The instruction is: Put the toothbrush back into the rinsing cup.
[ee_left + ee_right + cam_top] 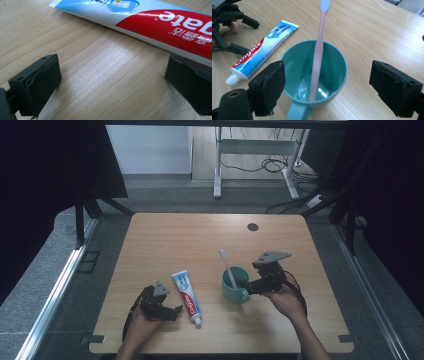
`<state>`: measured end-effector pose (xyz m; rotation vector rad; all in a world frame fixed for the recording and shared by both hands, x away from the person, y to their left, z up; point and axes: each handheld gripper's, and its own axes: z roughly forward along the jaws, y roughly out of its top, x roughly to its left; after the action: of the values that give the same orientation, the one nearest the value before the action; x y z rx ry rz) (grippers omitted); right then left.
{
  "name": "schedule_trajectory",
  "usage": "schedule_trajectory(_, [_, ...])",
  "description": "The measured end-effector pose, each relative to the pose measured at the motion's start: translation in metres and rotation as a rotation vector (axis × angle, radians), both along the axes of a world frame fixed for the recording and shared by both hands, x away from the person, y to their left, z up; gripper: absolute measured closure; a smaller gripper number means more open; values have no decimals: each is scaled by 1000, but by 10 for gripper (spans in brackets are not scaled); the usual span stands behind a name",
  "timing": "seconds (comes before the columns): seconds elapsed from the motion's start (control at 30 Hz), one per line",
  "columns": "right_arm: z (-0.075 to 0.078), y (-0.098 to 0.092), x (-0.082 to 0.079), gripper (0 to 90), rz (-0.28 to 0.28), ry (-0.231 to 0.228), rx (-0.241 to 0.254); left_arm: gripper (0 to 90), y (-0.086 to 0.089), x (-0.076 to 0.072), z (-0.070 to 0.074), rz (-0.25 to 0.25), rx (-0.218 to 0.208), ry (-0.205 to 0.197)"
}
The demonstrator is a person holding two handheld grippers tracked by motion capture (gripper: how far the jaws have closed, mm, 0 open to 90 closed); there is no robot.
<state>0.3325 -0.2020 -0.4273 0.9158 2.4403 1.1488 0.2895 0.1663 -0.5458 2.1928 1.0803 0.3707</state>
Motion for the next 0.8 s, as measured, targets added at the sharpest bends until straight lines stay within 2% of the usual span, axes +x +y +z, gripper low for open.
schedule_trajectory(0.33, [1, -18, -8, 117, -23, -10, 1, 3, 0, 0, 0, 1, -1, -1])
schedule_trajectory(0.8, [-11, -50, -20, 117, -74, -5, 12, 5, 0, 0, 0, 4, -3, -2])
